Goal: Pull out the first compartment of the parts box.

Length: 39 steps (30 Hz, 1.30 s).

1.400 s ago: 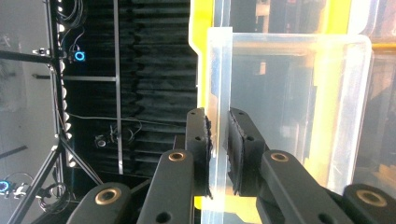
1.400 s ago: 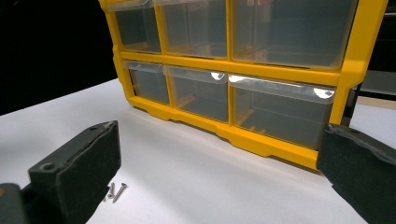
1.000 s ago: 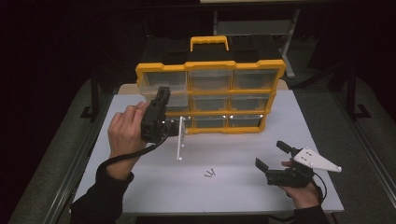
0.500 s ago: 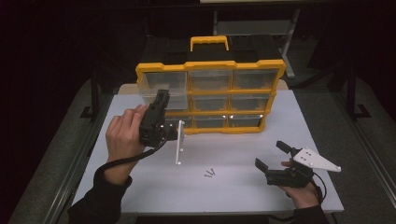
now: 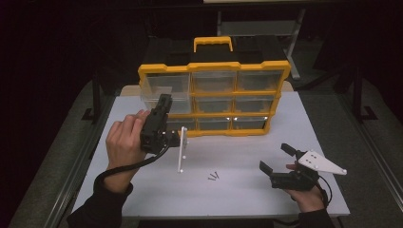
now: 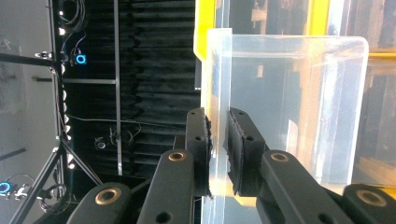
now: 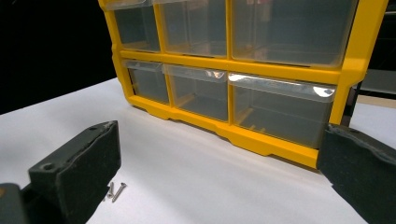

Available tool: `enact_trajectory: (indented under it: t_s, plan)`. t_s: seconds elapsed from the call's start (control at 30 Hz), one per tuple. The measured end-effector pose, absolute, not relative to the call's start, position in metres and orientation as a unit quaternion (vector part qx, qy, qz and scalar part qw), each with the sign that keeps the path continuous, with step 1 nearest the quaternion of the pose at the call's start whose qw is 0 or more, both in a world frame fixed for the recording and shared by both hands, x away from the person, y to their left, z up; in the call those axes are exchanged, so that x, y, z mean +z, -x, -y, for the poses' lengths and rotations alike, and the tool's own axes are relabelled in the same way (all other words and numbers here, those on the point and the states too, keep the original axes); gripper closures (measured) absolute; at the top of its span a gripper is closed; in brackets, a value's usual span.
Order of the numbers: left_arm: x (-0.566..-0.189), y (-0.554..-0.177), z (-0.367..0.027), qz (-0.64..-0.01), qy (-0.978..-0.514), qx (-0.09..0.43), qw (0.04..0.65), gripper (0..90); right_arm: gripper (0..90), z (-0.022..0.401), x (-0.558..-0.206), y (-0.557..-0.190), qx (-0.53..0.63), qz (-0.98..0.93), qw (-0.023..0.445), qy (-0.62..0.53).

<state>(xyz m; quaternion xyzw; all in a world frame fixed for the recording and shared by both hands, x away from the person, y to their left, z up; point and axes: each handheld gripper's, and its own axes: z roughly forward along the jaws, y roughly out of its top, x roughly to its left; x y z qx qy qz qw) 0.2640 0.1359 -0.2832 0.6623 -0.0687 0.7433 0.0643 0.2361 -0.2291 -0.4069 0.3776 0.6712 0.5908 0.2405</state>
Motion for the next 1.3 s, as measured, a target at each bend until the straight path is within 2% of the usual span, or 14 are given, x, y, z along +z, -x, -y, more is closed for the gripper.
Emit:
enact_trajectory:
  t_s: [0.7,1.1,1.3]
  plan:
    - [-0.2843,-0.2611,-0.1372,0.064,-0.662,0.743,0.070,78.3,0.0,0.2288,-0.4071,-0.2361,0.589,-0.673,0.240,-0.377]
    - [-0.2858,-0.2590,-0.1365,0.065,-0.664,0.742,0.070,66.4,0.0,0.2284,-0.4071,-0.2360,0.589,-0.673,0.240,-0.377]
    - [-0.2860,-0.2563,-0.1356,0.065,-0.662,0.743,0.076,63.7,0.0,0.2284,-0.4071,-0.2360,0.589,-0.673,0.240,-0.377]
